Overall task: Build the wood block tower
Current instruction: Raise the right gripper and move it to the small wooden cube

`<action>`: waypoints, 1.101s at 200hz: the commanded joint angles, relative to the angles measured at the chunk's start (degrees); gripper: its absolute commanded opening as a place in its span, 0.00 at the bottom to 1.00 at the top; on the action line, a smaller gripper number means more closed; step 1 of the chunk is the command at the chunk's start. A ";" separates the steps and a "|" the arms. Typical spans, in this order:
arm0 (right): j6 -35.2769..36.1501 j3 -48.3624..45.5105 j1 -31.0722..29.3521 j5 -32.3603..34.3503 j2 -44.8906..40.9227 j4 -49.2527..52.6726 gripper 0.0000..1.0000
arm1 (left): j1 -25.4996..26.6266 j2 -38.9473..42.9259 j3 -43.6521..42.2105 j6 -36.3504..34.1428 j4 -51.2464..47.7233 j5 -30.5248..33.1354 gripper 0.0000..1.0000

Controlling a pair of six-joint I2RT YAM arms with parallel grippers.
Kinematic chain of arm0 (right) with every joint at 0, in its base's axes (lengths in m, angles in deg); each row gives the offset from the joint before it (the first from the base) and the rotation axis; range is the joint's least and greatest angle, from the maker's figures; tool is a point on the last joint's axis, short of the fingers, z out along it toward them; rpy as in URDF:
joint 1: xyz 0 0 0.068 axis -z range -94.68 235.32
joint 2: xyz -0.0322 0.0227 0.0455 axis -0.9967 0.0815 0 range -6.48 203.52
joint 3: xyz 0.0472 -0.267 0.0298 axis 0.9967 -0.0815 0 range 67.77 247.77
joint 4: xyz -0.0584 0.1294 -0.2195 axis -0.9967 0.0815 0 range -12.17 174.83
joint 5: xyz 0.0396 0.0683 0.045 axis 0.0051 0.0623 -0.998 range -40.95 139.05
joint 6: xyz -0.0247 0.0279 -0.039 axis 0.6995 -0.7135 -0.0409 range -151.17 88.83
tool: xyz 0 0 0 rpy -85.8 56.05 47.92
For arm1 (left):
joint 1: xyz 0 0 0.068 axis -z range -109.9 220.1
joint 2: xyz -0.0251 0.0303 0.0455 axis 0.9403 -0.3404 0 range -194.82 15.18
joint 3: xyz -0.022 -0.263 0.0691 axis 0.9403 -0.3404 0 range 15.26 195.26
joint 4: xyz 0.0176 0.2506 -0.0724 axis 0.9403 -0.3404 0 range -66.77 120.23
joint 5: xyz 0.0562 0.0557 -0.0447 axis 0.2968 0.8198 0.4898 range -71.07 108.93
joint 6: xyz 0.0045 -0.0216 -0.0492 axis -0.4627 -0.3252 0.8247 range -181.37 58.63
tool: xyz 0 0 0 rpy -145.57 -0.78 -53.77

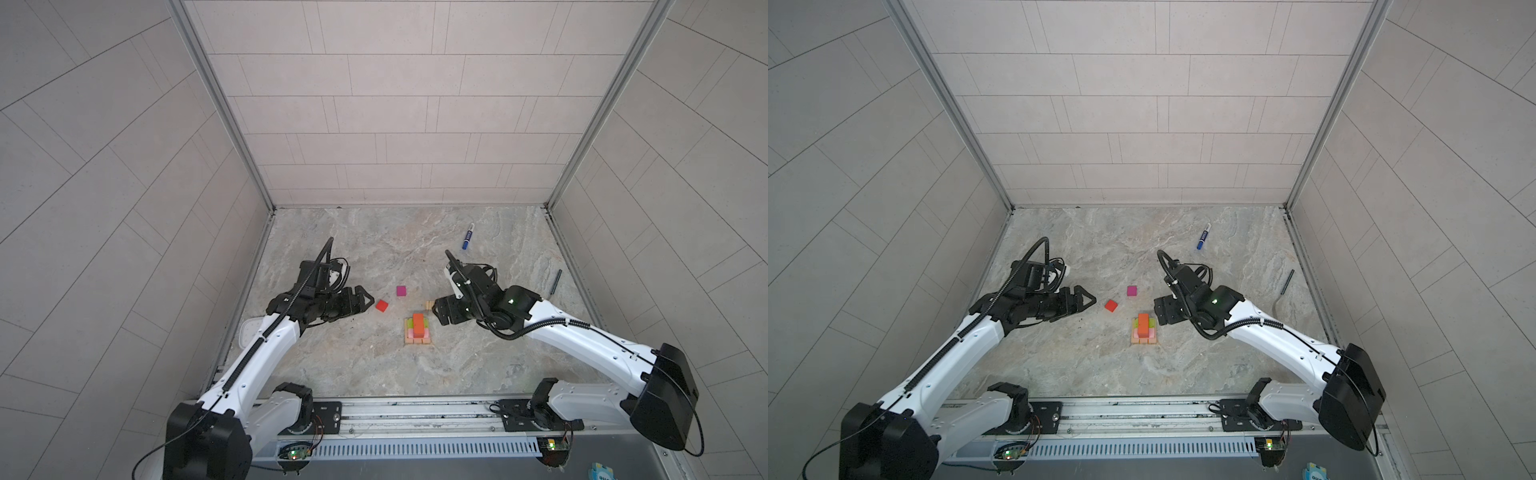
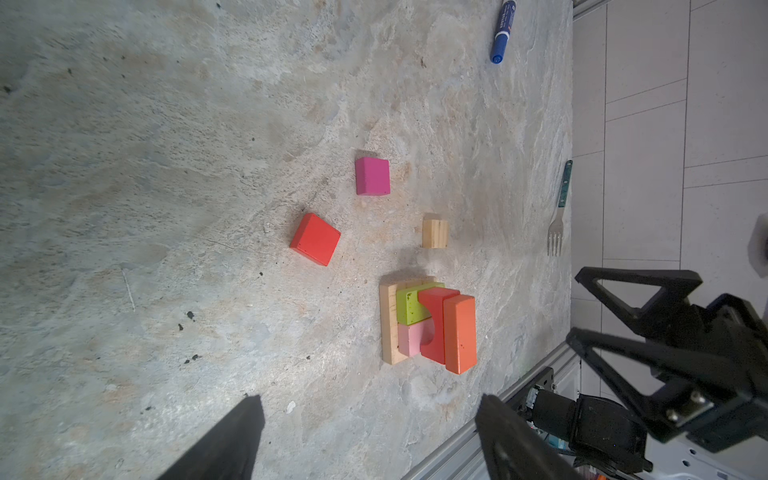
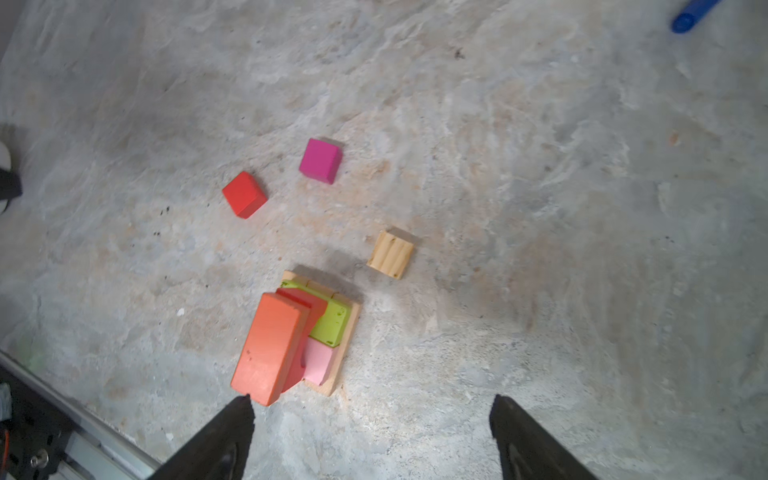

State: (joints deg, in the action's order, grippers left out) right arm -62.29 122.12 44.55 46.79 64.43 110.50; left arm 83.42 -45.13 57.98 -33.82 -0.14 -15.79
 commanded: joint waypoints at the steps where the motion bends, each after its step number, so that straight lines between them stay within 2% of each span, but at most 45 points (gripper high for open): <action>1: -2.68 1.40 2.93 0.94 2.37 2.07 0.84 | 0.33 0.46 -0.19 -0.48 -0.46 -0.13 0.87; 19: -4.13 2.93 4.06 0.90 5.56 2.05 0.83 | 0.30 0.25 -0.19 -0.48 -0.46 -0.17 0.87; 38: -4.65 5.17 4.19 1.00 9.55 1.94 0.75 | 0.32 0.30 -0.19 -0.48 -0.47 -0.12 0.87; 81: -7.54 11.34 4.47 0.62 18.85 4.44 0.66 | 0.40 0.69 -0.19 -0.61 -0.83 0.35 0.87; 146: -13.63 11.58 4.47 0.81 24.74 -0.75 0.61 | 0.37 0.50 -0.23 -0.57 -0.83 0.00 0.87; 220: -15.29 12.22 3.22 -0.07 30.85 -4.01 0.55 | 0.35 0.55 -0.11 -0.52 -0.79 0.17 0.87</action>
State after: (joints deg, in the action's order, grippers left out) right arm -75.90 133.61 48.29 46.33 94.40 107.39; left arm 83.42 -45.13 57.98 -33.89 -0.29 -15.75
